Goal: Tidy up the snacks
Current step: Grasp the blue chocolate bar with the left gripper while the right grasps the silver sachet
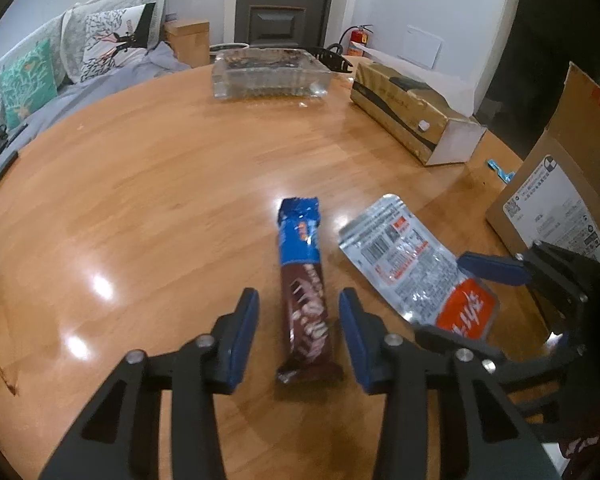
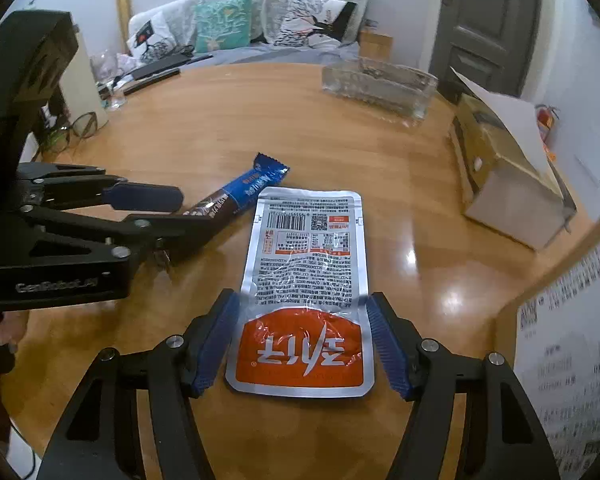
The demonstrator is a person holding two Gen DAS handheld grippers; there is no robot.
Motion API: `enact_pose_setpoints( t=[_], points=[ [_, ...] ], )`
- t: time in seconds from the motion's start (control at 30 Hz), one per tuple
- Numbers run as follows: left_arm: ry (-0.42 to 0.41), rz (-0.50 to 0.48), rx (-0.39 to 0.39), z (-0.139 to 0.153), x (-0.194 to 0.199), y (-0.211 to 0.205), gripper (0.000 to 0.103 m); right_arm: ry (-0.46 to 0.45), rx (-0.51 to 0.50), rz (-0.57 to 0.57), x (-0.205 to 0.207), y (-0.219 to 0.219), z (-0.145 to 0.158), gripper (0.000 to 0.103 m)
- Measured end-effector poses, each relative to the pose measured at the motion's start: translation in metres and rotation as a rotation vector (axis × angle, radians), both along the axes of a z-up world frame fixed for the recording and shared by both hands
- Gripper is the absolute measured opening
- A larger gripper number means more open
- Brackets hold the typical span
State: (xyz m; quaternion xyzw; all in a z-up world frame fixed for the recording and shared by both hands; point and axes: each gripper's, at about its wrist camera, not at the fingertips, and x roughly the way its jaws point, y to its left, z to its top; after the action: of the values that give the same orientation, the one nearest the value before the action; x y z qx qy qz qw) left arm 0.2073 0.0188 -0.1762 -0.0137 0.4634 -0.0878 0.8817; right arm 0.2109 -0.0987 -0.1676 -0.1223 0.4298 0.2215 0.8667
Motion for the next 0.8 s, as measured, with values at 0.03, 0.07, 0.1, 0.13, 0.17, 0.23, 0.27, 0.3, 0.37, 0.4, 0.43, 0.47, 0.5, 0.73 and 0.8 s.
enact_pose_setpoints(
  t=[0.03, 0.07, 0.1, 0.13, 0.17, 0.23, 0.27, 0.3, 0.37, 0.4, 0.43, 0.47, 0.5, 0.73, 0.8],
  points=[
    [0.0, -0.004, 0.006, 0.0, 0.001, -0.002, 0.039, 0.0, 0.006, -0.003, -0.001, -0.003, 0.0, 0.063],
    [-0.002, -0.009, 0.021, 0.0, 0.002, -0.005, 0.036, 0.002, 0.011, -0.001, -0.003, -0.006, 0.0, 0.063],
    [-0.007, -0.011, 0.044, -0.001, 0.003, -0.007, 0.028, 0.003, 0.009, 0.0, -0.004, -0.007, 0.0, 0.063],
    [-0.015, -0.009, 0.079, -0.001, 0.004, -0.01, 0.022, 0.004, -0.001, 0.002, -0.006, -0.007, 0.0, 0.063],
    [-0.026, -0.01, 0.121, -0.001, 0.004, -0.012, 0.017, 0.002, -0.008, 0.005, -0.006, -0.007, 0.0, 0.063],
    [-0.031, -0.015, 0.128, -0.001, 0.003, -0.012, 0.016, 0.005, -0.006, -0.002, -0.005, -0.005, 0.0, 0.064],
    [-0.033, -0.016, 0.129, -0.001, 0.002, -0.011, 0.016, 0.009, -0.009, -0.006, -0.003, -0.004, 0.0, 0.065],
    [-0.034, -0.015, 0.13, -0.002, 0.001, -0.011, 0.016, 0.014, -0.012, -0.012, -0.001, -0.001, 0.0, 0.067],
    [-0.036, -0.01, 0.127, -0.002, -0.003, -0.007, 0.016, 0.016, -0.015, -0.024, 0.002, 0.002, -0.001, 0.068],
    [-0.037, -0.009, 0.121, -0.002, -0.005, -0.005, 0.016, 0.015, -0.017, -0.029, 0.003, 0.004, -0.001, 0.067],
    [-0.039, -0.008, 0.116, -0.001, -0.008, -0.003, 0.016, 0.013, -0.016, -0.031, 0.004, 0.005, -0.001, 0.067],
    [-0.043, -0.002, 0.113, 0.001, -0.012, 0.0, 0.016, 0.01, -0.014, -0.034, 0.003, 0.006, -0.001, 0.065],
    [-0.046, 0.003, 0.113, 0.002, -0.016, 0.002, 0.016, 0.003, -0.013, -0.038, 0.003, 0.007, -0.001, 0.065],
    [-0.103, 0.065, 0.103, 0.03, -0.048, 0.023, 0.016, -0.038, 0.018, -0.033, -0.017, 0.01, 0.016, 0.064],
    [-0.129, 0.081, 0.102, 0.043, -0.06, 0.027, 0.016, -0.054, 0.043, -0.014, -0.027, 0.014, 0.03, 0.064]
  ],
)
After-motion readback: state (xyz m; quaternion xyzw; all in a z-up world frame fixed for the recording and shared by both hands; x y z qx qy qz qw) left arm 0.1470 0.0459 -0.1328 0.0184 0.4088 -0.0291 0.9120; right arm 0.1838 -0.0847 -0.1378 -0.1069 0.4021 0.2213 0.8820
